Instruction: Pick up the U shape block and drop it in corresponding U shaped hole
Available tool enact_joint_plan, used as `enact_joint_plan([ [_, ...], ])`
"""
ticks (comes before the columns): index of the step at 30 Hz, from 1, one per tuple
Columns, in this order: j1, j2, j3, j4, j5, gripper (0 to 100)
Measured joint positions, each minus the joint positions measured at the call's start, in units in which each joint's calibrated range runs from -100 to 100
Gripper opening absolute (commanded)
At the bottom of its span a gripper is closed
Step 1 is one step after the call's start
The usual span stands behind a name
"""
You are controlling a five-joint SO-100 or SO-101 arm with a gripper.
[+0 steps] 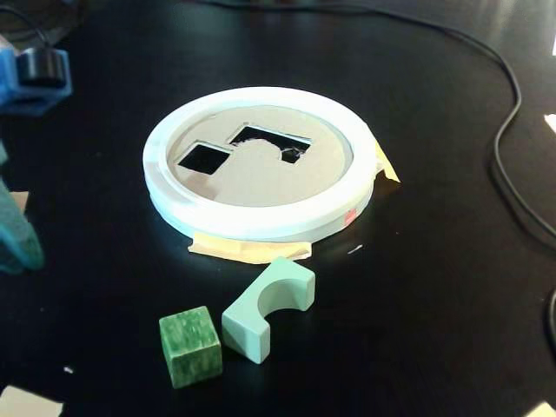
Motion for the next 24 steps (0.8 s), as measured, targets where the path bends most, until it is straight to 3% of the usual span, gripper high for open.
enact_joint_plan([
  [9, 0.0, 0.1, 0.0, -15.2, -3.6, 29],
  [15, 0.0, 0.2, 0.0, -21.8, -7.2, 76],
  [24, -5.0, 7.6, -4.7, -22.6, -7.6, 78],
])
